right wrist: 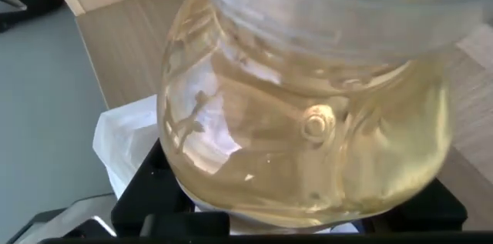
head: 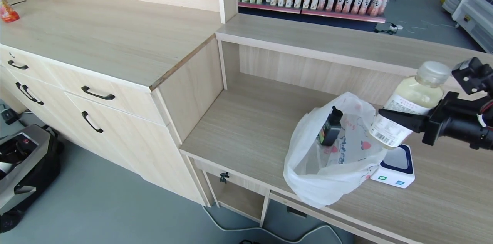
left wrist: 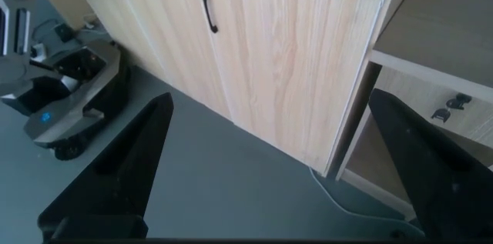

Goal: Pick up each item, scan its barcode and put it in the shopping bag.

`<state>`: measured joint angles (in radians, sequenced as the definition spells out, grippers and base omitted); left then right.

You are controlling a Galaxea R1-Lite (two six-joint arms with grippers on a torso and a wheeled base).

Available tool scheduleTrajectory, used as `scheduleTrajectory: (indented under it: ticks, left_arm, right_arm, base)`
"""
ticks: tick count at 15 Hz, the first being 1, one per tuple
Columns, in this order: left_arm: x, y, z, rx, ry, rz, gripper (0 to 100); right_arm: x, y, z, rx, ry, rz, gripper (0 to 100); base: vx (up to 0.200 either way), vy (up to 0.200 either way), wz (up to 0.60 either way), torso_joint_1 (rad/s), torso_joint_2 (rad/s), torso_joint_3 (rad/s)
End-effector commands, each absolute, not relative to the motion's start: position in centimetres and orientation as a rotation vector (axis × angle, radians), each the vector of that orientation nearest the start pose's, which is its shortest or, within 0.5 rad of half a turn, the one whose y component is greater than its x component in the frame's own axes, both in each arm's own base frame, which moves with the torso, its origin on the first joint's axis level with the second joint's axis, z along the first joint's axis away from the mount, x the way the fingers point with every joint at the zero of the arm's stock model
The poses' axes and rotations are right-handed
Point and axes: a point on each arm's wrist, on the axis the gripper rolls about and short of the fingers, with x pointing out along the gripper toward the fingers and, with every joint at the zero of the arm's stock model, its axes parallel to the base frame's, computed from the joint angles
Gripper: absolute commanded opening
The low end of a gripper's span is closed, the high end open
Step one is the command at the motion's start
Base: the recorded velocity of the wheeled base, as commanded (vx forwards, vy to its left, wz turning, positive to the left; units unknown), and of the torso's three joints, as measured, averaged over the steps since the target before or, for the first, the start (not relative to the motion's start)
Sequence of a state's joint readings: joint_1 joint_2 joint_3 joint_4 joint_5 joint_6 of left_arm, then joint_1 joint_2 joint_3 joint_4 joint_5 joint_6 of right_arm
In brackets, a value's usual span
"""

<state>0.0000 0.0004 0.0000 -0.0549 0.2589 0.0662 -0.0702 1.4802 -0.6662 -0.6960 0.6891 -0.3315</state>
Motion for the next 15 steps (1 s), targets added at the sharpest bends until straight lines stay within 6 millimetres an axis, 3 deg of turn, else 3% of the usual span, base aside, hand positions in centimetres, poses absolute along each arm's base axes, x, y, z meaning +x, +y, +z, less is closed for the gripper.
scheduleTrajectory:
  ticks: [1,4,8,15]
  left_arm:
    - [-2.4,0.6,8.1,0.058,-0.046,0.259,100]
    - [-2.4,0.6,8.1,0.058,-0.046,0.261,100]
    - [-2.4,0.6,8.1,0.058,-0.046,0.259,100]
    - [-2.4,0.6,8.1,0.058,-0.046,0.261,100]
  right_arm:
    - [26.1,1.5,18.3,-0.222,0.109,0.716,0]
    - [28.6,2.6,15.1,-0.213,0.147,0.761,0]
    - [31.5,2.6,11.2,-0.204,0.177,0.762,0]
    - [34.2,2.6,7.8,-0.23,0.151,0.696,0]
  base:
    - [0.0,0.0,0.0,0.0,0.0,0.0]
    - [0.0,0.0,0.0,0.0,0.0,0.0]
    - [0.0,0.0,0.0,0.0,0.0,0.0]
    - [0.0,0.0,0.0,0.0,0.0,0.0]
